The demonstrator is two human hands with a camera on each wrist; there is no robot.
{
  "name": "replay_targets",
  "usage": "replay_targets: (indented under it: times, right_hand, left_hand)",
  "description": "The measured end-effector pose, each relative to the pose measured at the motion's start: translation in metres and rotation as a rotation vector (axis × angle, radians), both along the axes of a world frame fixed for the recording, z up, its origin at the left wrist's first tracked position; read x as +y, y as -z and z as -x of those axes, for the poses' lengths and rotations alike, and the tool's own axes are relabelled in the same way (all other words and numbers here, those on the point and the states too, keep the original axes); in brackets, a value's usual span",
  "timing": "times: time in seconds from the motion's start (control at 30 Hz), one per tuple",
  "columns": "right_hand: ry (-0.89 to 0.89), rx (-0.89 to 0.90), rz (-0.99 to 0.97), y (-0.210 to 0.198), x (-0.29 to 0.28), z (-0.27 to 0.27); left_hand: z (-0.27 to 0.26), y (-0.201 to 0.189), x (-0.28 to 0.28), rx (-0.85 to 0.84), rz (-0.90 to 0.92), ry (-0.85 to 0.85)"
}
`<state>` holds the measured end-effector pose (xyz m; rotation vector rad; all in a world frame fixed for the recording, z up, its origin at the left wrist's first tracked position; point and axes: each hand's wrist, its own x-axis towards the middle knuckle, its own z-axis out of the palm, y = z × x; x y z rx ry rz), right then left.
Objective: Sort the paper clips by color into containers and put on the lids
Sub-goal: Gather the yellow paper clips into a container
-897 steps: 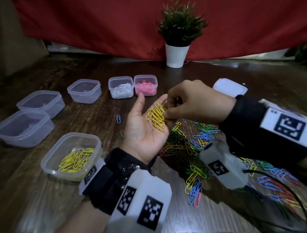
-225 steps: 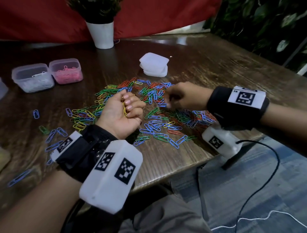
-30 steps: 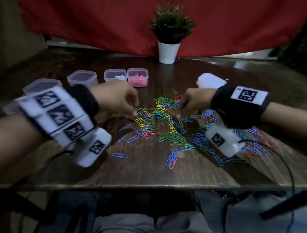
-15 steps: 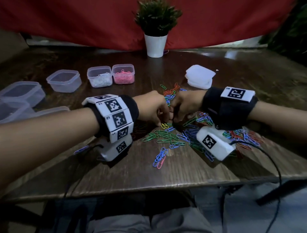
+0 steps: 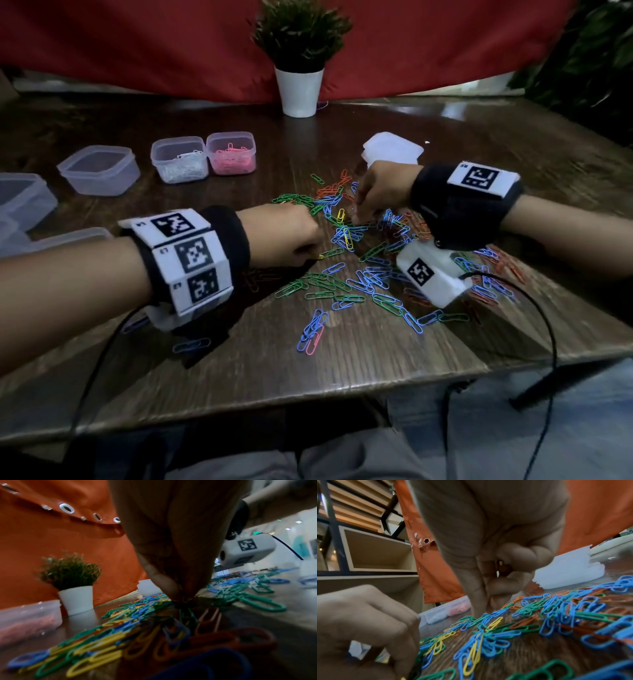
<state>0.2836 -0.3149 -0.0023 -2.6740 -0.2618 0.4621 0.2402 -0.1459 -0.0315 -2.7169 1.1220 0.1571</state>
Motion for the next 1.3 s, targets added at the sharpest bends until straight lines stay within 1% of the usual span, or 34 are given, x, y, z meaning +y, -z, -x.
replay_targets:
  times: [0.03, 0.07, 0.13, 0.2, 0.27, 0.33, 0.4, 0.47, 0.53, 0.6, 0.63, 0.67, 0.73, 0.77, 0.8, 0.83, 0.87, 0.9, 0.97, 1.0, 1.03, 1.1, 1.2, 1.3]
  right_hand:
    - [-0.003, -0.008, 0.018, 0.001, 0.003, 0.001]
    - [-0.008, -0.005, 0.038, 0.003, 0.005, 0.002]
    - [-0.013, 0.044, 0.064, 0.007, 0.012, 0.004]
    - [-0.04, 0.067, 0.164, 0.011, 0.019, 0.004]
    - [-0.075, 0.034, 0.268, 0.012, 0.024, 0.004]
    - [-0.093, 0.076, 0.288, 0.013, 0.024, 0.002]
    - [-0.071, 0.123, 0.24, 0.011, 0.019, 0.002]
    - [-0.034, 0.115, 0.154, 0.008, 0.013, -0.002]
    - [0.04, 0.106, 0.0, 0.004, 0.006, -0.009]
    - [0.096, 0.067, -0.13, -0.001, 0.003, -0.018]
    - [0.089, 0.063, -0.143, -0.002, 0.004, -0.021]
    - [0.053, 0.052, -0.098, -0.001, 0.007, -0.023]
    - [-0.073, -0.021, 0.079, 0.004, 0.013, -0.025]
    - [-0.147, -0.059, 0.162, 0.007, 0.016, -0.026]
    - [-0.208, -0.08, 0.222, 0.01, 0.017, -0.027]
    - [-0.258, -0.094, 0.256, 0.013, 0.017, -0.029]
    - [-0.293, -0.108, 0.281, 0.015, 0.017, -0.031]
    - [-0.31, -0.127, 0.299, 0.017, 0.017, -0.033]
    - [-0.331, -0.165, 0.313, 0.019, 0.017, -0.038]
    - [-0.335, -0.163, 0.319, 0.019, 0.017, -0.039]
    - [-0.332, -0.148, 0.316, 0.018, 0.017, -0.039]
    - [-0.307, -0.099, 0.296, 0.019, 0.014, -0.039]
    - [-0.265, -0.06, 0.256, 0.022, 0.012, -0.039]
    - [-0.251, -0.061, 0.231, 0.024, 0.012, -0.038]
  left_hand:
    - [0.001, -0.002, -0.001, -0.022, 0.001, -0.024]
    - [0.001, -0.005, 0.0, -0.023, 0.042, -0.057]
    - [-0.003, -0.014, 0.007, 0.032, 0.193, -0.15]
    - [-0.009, -0.023, 0.016, 0.191, 0.395, -0.26]
    - [-0.01, -0.027, 0.023, 0.349, 0.567, -0.36]
    - [-0.007, -0.028, 0.026, 0.438, 0.755, -0.459]
    - [-0.004, -0.026, 0.026, 0.528, 0.989, -0.577]
    - [-0.003, -0.023, 0.026, 0.692, 1.175, -0.728]
    - [-0.003, -0.024, 0.026, 0.928, 1.296, -0.814]
    - [-0.002, -0.028, 0.027, 1.137, 1.381, -0.85]
    - [-0.001, -0.03, 0.027, 1.207, 1.405, -0.856]
    - [-0.002, -0.031, 0.029, 1.242, 1.415, -0.861]
    - [-0.007, -0.031, 0.031, 1.241, 1.404, -0.888]
    - [-0.012, -0.03, 0.033, 1.2, 1.39, -0.915]
    - [-0.017, -0.029, 0.034, 1.126, 1.354, -0.944]
    - [-0.021, -0.028, 0.035, 1.022, 1.276, -0.96]
    - [-0.025, -0.026, 0.036, 0.894, 1.155, -0.946]
    - [-0.028, -0.026, 0.038, 0.766, 0.995, -0.899]
    - [-0.034, -0.024, 0.04, 0.548, 0.666, -0.745]
    - [-0.037, -0.022, 0.039, 0.471, 0.551, -0.654]
    - [-0.039, -0.021, 0.036, 0.409, 0.483, -0.607]
    - [-0.04, -0.019, 0.028, 0.276, 0.37, -0.571]
    - [-0.042, -0.015, 0.014, 0.157, 0.202, -0.5]
    - [-0.045, -0.014, 0.012, 0.178, 0.169, -0.486]
